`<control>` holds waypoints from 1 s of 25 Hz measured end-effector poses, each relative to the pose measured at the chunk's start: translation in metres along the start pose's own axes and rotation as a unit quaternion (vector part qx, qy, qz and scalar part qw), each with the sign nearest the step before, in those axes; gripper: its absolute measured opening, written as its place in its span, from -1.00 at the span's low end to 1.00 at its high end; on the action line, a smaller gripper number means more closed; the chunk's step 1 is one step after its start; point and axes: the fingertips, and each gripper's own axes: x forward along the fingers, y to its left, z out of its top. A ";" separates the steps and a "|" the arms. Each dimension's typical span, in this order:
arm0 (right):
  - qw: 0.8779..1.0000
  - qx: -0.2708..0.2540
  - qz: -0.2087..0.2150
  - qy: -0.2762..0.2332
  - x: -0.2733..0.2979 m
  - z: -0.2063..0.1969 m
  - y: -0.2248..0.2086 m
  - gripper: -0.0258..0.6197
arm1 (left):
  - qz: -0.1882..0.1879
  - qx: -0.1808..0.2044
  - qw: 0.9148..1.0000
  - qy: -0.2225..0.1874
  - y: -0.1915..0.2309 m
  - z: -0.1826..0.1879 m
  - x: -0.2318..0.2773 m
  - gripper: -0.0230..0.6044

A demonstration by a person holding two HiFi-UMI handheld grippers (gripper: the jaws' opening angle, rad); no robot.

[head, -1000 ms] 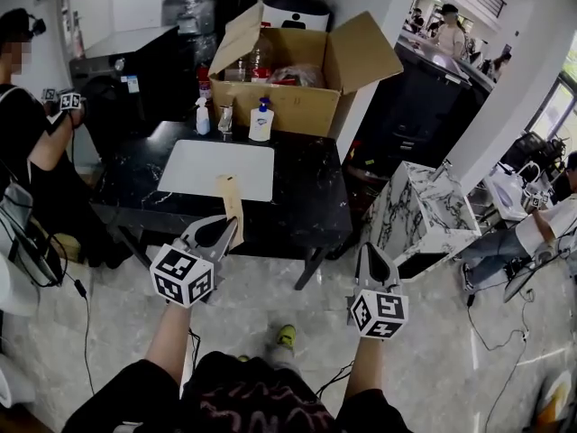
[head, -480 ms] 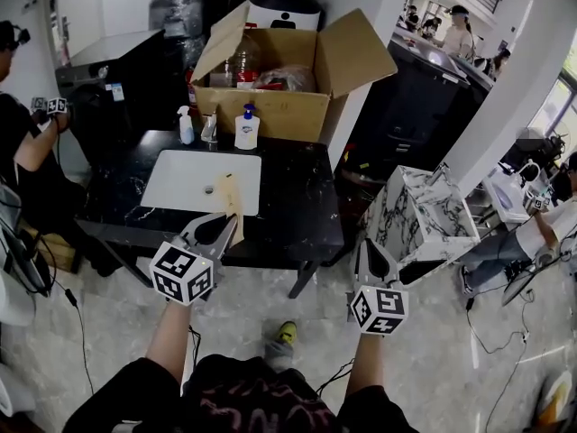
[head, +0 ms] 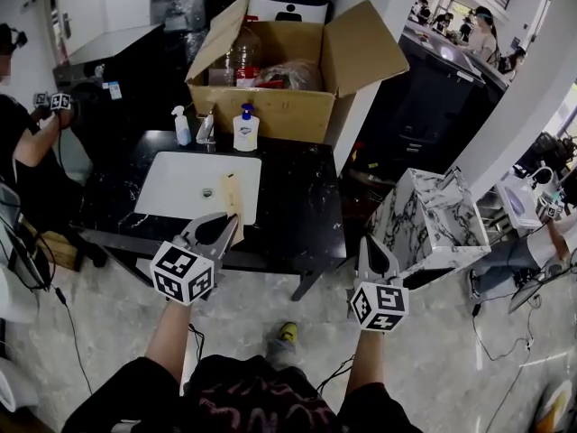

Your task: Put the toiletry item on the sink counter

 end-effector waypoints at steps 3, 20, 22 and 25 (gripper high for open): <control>1.000 0.003 0.005 0.003 0.019 -0.003 -0.011 -0.88 | 0.005 -0.001 1.000 0.007 0.006 -0.002 0.019 -0.90; 0.998 0.020 0.055 0.015 0.145 -0.006 -0.108 -0.88 | 0.043 -0.007 0.998 0.033 0.023 0.008 0.158 -0.90; 0.998 0.023 0.061 0.015 0.156 -0.007 -0.117 -0.88 | 0.048 -0.006 0.998 0.037 0.024 0.008 0.172 -0.90; 0.997 0.029 0.070 0.015 0.172 -0.011 -0.129 -0.88 | 0.052 -0.004 0.998 0.043 0.024 0.007 0.190 -0.90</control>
